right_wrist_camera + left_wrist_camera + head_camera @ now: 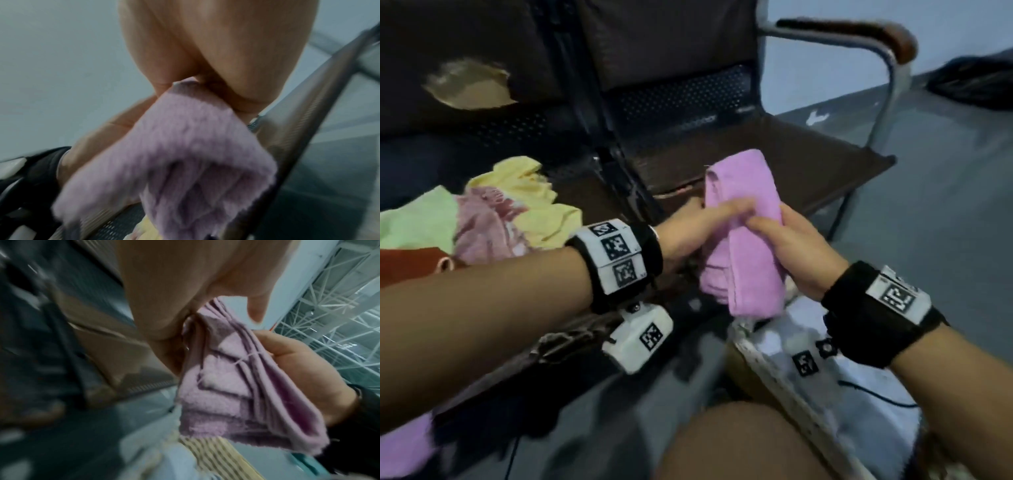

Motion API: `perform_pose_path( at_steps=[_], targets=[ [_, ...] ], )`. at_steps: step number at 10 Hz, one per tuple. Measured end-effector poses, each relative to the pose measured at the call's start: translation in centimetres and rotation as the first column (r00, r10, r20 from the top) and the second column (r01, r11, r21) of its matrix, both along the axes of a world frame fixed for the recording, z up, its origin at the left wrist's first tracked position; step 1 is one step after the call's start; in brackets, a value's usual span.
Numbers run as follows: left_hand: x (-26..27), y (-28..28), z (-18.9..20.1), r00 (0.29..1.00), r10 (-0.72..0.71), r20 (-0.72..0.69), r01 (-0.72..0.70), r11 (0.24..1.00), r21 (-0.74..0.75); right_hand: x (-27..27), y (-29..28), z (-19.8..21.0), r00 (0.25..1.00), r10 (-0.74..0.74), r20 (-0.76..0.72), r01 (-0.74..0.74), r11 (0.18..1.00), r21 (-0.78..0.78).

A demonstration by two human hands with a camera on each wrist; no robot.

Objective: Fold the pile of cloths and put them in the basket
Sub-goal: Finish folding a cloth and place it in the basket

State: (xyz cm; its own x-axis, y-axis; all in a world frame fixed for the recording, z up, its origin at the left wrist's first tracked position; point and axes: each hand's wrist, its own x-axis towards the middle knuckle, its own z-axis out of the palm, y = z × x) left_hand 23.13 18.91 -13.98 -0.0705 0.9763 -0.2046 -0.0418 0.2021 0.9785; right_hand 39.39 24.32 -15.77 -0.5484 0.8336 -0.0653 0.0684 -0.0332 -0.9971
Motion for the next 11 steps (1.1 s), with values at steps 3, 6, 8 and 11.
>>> perform_pose_path(
  at_steps=[3,6,8,11],
  targets=[
    [21.9,4.8,-9.1,0.804,-0.527,-0.276,0.439,0.838,-0.323,20.9,-4.5,-8.8,0.725,-0.628,0.283,0.688,0.641,-0.340],
    [30.7,5.4,-17.1,0.277,-0.838,-0.469,0.537,0.540,-0.648,26.5,-6.5,-16.8,0.705,-0.478,0.525,0.697,0.328,-0.637],
    [30.3,6.6,-18.9,0.261,-0.840,-0.476,0.543,0.536,-0.647,26.6,-4.9,-18.7,0.673,-0.444,0.592,0.733,0.504,-0.456],
    [24.0,8.6,-8.9,0.350,-0.566,-0.746,0.548,0.770,-0.327,23.2,-0.6,-7.2,0.582,-0.143,0.800,0.219,0.976,0.015]
  ],
)
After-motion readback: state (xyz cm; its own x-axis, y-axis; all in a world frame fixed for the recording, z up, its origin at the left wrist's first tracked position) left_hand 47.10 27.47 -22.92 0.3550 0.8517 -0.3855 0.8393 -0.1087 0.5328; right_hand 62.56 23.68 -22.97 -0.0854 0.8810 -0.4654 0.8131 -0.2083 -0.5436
